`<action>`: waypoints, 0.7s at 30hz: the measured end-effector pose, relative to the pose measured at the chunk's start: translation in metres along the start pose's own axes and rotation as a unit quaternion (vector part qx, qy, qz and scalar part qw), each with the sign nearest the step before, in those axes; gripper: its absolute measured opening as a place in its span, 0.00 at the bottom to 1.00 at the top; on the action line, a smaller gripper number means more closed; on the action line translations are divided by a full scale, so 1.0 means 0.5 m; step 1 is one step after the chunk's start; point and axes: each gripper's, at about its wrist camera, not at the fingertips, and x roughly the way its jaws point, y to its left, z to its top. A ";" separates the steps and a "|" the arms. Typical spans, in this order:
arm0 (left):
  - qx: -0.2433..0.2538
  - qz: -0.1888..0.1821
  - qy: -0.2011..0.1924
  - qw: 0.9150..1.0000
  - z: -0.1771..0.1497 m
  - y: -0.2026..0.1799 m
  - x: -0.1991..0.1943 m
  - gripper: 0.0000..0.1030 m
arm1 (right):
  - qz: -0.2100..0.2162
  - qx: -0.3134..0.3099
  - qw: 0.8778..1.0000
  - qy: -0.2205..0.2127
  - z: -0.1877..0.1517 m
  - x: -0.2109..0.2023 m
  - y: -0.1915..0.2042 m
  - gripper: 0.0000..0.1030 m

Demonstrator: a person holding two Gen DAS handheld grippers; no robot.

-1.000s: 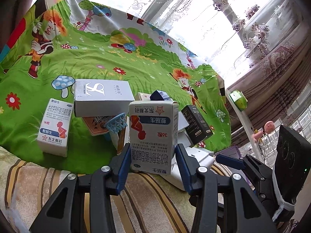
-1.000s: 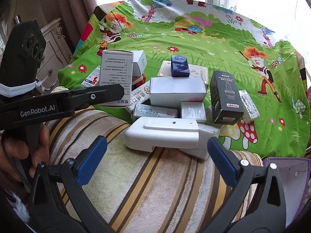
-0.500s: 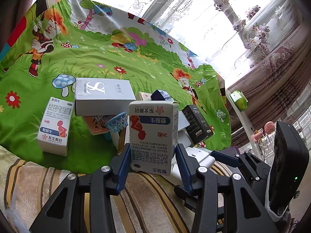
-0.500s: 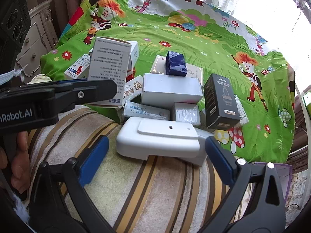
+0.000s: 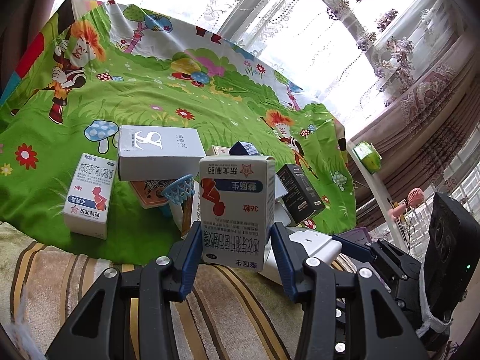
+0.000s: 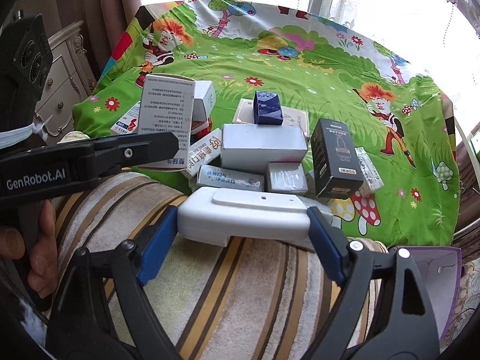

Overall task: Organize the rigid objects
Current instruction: 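Lift the medicine box with left tool while right tool lifts the white holder, then carry both items over the purple-rimmed box and open both tools to drop them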

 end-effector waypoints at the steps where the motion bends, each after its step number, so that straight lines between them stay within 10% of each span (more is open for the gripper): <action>1: 0.002 0.000 0.000 1.000 -0.001 -0.005 -0.002 0.45 | 0.001 0.005 1.000 -0.004 -0.003 -0.008 -0.005 0.84; 21: 0.081 -0.043 0.057 0.994 -0.058 -0.207 0.039 0.45 | -0.029 0.151 0.987 -0.048 -0.153 -0.145 -0.245 0.84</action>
